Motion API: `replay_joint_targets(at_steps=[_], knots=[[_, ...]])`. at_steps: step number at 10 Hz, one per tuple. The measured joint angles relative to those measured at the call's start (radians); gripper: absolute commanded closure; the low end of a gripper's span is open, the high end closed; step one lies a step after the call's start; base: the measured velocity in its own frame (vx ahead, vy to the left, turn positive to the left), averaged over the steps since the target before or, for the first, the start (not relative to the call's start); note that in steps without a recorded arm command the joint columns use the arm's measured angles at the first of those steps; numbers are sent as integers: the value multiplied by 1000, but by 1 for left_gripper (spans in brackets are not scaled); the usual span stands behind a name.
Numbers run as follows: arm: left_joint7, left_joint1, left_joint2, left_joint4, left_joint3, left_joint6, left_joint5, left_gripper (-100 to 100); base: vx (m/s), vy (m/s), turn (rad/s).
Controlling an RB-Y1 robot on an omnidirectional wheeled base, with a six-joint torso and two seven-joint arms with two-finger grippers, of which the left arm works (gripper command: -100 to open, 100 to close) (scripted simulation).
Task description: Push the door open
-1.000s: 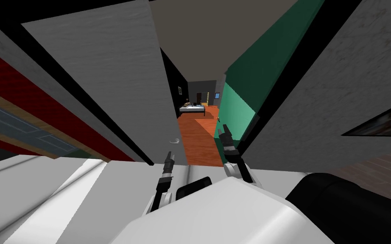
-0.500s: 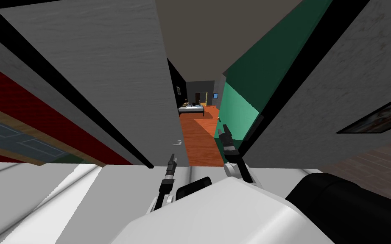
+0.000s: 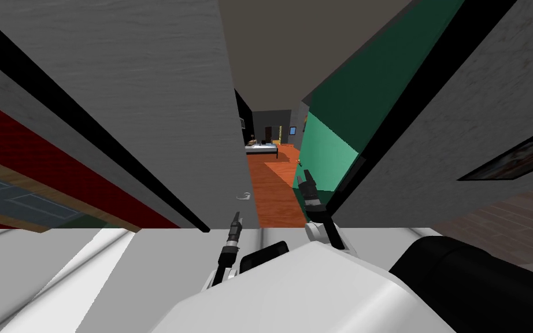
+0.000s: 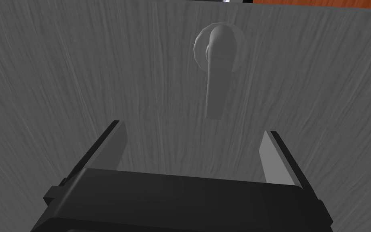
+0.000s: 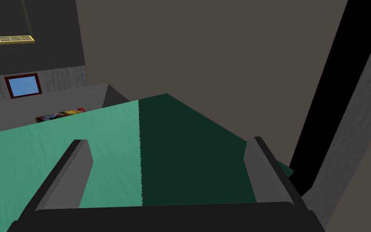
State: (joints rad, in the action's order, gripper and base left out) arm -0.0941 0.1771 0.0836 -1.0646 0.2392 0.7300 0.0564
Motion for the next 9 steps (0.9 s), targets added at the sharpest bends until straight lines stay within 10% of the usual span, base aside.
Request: replay_joint_targets(at_steps=[9], knots=[[11,-30,-8,72,-2,6,-1,-100,133,-3,-24]])
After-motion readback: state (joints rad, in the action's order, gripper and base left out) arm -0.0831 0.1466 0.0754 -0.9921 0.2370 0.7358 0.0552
